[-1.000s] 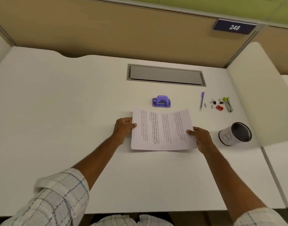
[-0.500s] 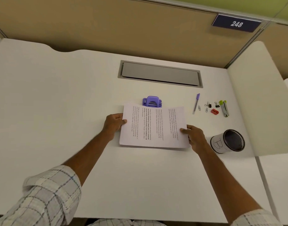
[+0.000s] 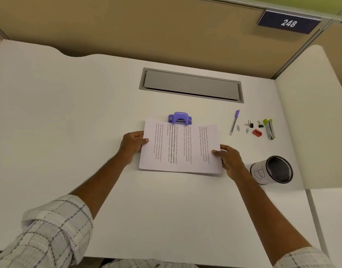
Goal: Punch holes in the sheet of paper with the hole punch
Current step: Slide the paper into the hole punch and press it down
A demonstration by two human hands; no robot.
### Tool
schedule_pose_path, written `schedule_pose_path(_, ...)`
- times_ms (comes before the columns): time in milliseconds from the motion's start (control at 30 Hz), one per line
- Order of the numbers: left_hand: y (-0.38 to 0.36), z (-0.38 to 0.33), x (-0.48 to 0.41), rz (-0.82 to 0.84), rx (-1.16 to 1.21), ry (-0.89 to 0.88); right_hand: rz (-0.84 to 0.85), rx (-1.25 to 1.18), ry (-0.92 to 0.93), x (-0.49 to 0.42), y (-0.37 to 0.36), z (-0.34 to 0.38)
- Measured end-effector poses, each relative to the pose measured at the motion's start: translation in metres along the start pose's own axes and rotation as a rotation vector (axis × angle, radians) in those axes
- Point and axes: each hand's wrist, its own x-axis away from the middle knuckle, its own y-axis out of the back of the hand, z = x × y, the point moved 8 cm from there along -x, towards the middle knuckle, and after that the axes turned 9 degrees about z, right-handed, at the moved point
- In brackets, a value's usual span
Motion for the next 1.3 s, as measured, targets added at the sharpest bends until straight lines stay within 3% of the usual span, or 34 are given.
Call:
schedule_pose_path(633, 0.008, -0.014, -0.008, -0.019, -0.043, -0.035, 0.006, 0.065, 0.015, -0.017, -0.003, 0.011)
schedule_pose_path(1133, 0.001, -0.039, -0.001, -0.161, -0.479, -0.189, -0.114, 0.368, 0.108, -0.016, -0.001, 0.030)
schedule_pose_path(1300, -0.006, -0.044, 0.007, -0.232, -0.586, -0.266, -0.287, 0.620, 0.211, -0.006, 0.000, 0.053)
